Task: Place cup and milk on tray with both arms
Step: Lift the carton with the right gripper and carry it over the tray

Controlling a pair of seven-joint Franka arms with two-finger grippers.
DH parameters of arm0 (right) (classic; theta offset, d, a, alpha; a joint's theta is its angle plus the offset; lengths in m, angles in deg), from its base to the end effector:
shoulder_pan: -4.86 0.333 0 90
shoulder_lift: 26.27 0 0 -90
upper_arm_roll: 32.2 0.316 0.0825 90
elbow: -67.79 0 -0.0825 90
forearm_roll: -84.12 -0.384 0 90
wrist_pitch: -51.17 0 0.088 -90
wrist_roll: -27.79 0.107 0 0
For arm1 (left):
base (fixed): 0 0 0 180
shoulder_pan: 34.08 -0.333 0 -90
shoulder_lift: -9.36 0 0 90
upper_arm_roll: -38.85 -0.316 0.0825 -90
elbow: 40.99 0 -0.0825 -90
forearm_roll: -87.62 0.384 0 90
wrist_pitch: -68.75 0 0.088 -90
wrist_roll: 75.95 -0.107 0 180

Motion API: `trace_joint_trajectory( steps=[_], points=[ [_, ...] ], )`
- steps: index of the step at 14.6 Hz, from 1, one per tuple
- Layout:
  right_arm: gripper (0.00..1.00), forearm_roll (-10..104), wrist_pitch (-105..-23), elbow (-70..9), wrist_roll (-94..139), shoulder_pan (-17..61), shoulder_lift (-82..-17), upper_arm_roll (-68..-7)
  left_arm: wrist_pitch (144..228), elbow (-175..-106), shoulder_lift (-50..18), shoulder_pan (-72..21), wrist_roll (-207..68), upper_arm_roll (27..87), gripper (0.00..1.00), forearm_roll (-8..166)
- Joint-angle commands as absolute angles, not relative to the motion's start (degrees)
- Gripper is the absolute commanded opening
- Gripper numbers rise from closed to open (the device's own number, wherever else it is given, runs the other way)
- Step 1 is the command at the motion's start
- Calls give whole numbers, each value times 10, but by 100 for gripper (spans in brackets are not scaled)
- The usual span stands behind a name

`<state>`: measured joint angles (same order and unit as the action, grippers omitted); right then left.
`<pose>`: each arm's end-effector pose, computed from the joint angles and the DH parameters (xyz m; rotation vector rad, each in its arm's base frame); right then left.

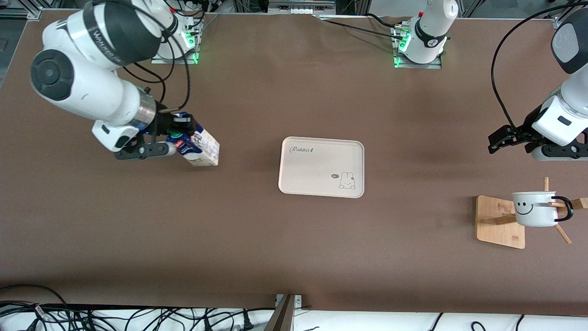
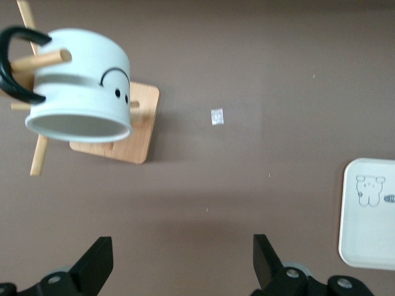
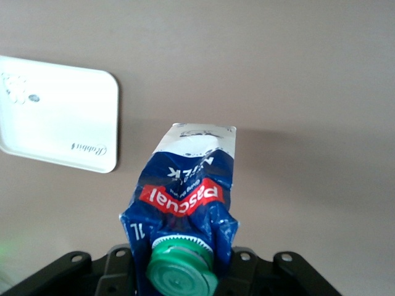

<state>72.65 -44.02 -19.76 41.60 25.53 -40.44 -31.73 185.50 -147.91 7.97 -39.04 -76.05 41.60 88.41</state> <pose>0.5768 0.2435 0.5076 -2.9708 -0.1460 0.2516 0.5829 0.0235 0.5117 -3.1182 -0.0493 -0.2297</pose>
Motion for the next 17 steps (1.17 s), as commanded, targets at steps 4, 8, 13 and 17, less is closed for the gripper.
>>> trace_joint_trajectory(
  steps=[4, 8, 13, 17],
  points=[
    [36, 721, -439, -104, 550, 345, -473, -324, 2111, -1607, 117, -396, -765, 417, 100, 889],
    [36, 720, -487, -77, 624, 390, -514, -324, 2291, -1708, 117, -418, -765, 417, 100, 889],
    [36, 719, -542, -77, 644, 444, -538, -323, 2372, -1728, 100, -421, -765, 417, 100, 889],
    [36, 720, -566, -77, 651, 468, -566, -323, 2424, -1726, 68, -423, -765, 416, 100, 895]
  ],
)
